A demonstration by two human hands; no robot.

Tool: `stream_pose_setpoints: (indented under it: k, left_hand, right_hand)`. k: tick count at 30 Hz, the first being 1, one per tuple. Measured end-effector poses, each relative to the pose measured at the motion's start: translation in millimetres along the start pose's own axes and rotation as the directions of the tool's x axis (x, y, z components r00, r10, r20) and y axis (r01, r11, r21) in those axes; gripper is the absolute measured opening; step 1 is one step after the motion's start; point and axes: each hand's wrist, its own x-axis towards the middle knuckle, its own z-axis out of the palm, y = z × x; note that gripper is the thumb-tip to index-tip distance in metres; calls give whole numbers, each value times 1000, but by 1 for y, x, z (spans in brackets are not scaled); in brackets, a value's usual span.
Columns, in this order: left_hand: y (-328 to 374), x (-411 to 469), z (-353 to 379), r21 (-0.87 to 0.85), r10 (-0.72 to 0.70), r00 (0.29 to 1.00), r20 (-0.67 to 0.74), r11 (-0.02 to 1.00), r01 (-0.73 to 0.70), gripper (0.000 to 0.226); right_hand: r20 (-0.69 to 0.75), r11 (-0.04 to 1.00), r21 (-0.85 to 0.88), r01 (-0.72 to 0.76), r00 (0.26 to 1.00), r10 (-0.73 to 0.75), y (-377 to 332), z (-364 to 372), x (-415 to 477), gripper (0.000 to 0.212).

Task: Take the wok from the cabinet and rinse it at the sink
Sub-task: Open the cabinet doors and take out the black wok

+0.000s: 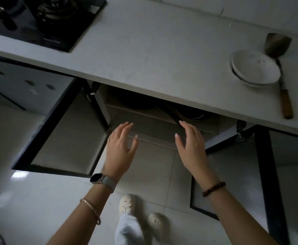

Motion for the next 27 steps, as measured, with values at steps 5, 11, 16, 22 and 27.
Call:
stream_pose_setpoints:
  k: [5, 11, 16, 22, 27]
  left_hand:
    - [-23, 25, 57, -88, 13, 1000, -24, 996, -15, 54]
    - [-65, 52, 133, -164, 28, 999, -18, 986, -31, 50]
    - [-96, 75, 195, -225, 20, 999, -49, 974, -31, 38]
    - [-125, 110, 258, -343, 50, 996, -69, 937, -71, 32]
    - [-143, 135, 304, -575, 15, 1000, -18, 818, -22, 28]
  right_hand:
    - [-13, 999, -5, -52, 999, 52, 47, 49, 15, 43]
    - [-69, 990, 8, -144, 987, 144, 111, 110, 38, 48]
    - [-89, 989, 43, -144, 985, 147, 154, 157, 57, 49]
    - [-153, 989, 55, -134, 978, 141, 196, 198, 87, 47]
    - [-192, 994, -17, -104, 976, 99, 216, 226, 99, 45]
